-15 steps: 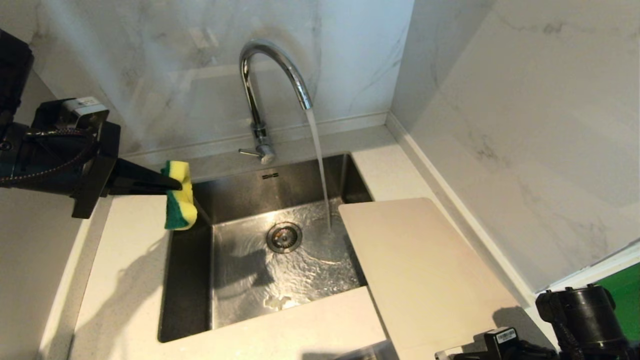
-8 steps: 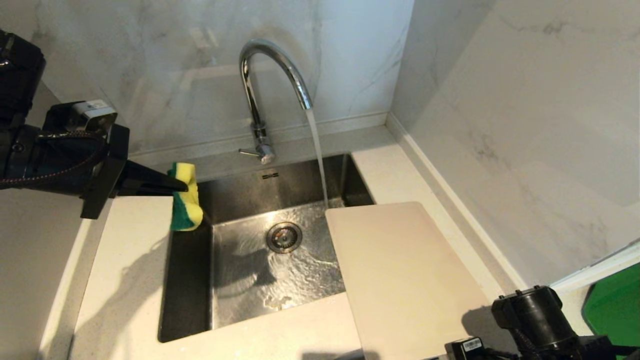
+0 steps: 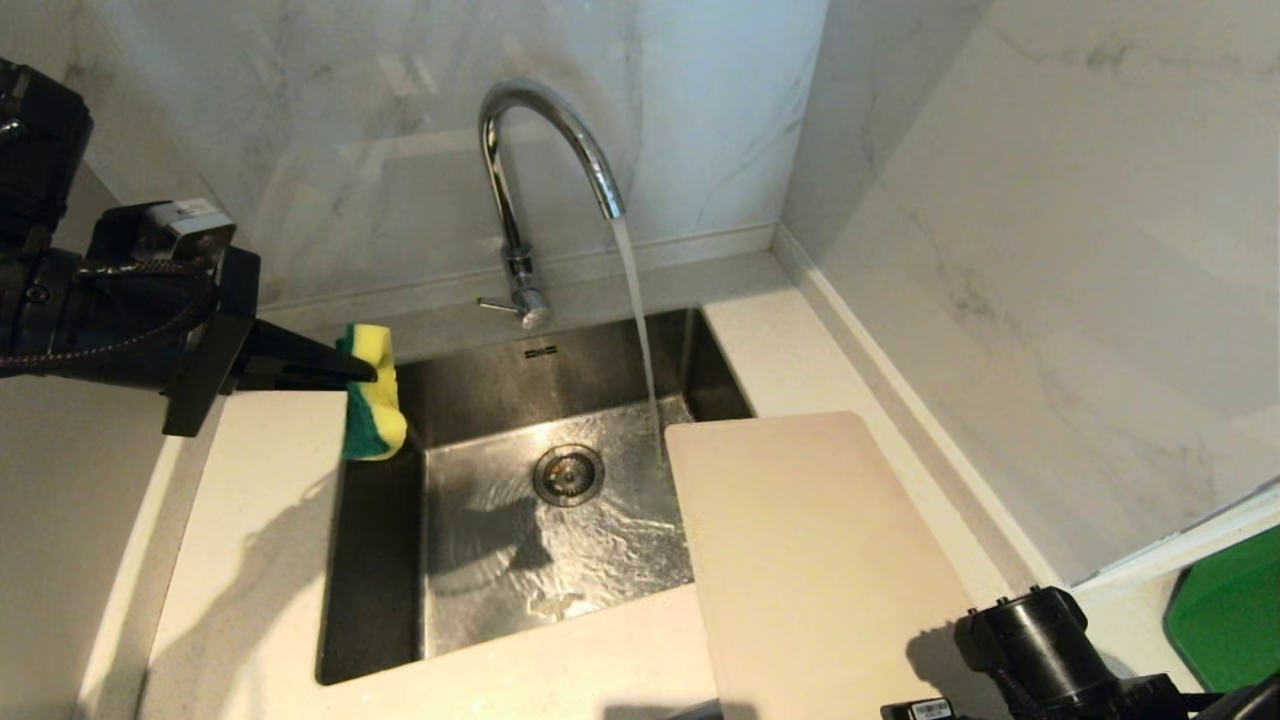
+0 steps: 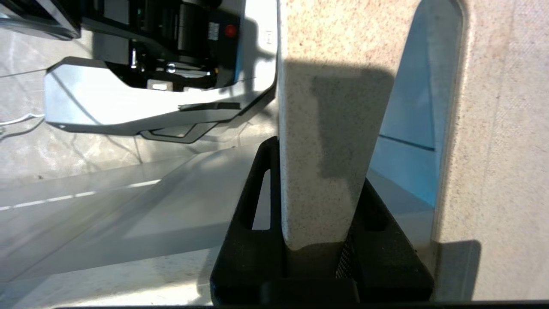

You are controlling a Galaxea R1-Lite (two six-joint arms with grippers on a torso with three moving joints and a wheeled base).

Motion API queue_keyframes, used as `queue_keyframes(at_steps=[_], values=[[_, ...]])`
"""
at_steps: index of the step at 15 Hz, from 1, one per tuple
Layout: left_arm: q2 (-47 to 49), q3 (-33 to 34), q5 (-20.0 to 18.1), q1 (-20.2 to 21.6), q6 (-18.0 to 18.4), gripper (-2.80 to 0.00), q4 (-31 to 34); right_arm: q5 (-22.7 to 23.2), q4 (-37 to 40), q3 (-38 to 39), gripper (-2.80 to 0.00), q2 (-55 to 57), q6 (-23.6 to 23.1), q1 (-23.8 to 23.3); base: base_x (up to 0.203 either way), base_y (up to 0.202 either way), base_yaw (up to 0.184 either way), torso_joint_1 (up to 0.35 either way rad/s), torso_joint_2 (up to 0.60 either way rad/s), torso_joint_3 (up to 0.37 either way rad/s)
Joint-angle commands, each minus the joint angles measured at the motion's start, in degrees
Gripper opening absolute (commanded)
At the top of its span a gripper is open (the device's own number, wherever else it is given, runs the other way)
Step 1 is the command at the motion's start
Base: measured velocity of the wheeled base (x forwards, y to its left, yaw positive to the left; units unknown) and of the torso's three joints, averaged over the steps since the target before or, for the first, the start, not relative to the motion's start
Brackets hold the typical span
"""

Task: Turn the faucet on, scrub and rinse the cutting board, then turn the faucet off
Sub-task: Put down the cutting board

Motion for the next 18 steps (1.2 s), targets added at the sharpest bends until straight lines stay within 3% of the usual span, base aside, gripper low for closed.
queue_keyframes(at_steps=[1,6,18], values=[[0.1,-0.3,-0.1,0.0,-0.2,-2.8,-0.2,0.1,-0.2,-0.3,-2.8,2.5,-0.4,0.0,0.0,0.0,0.0,0.0,0.0,0.0],[1.0,-0.2,-0.1,0.2,-0.3,-2.8,-1.2,0.2,-0.4,-1.6,-2.8,7.6,1.6,0.0,0.0,0.0,0.0,0.0,0.0,0.0],[4.7,-0.5,-0.1,0.4,-0.4,-2.8,-4.1,0.5,-0.9,-5.9,-2.8,16.2,1.7,-0.1,0.0,0.0,0.0,0.0,0.0,0.0]])
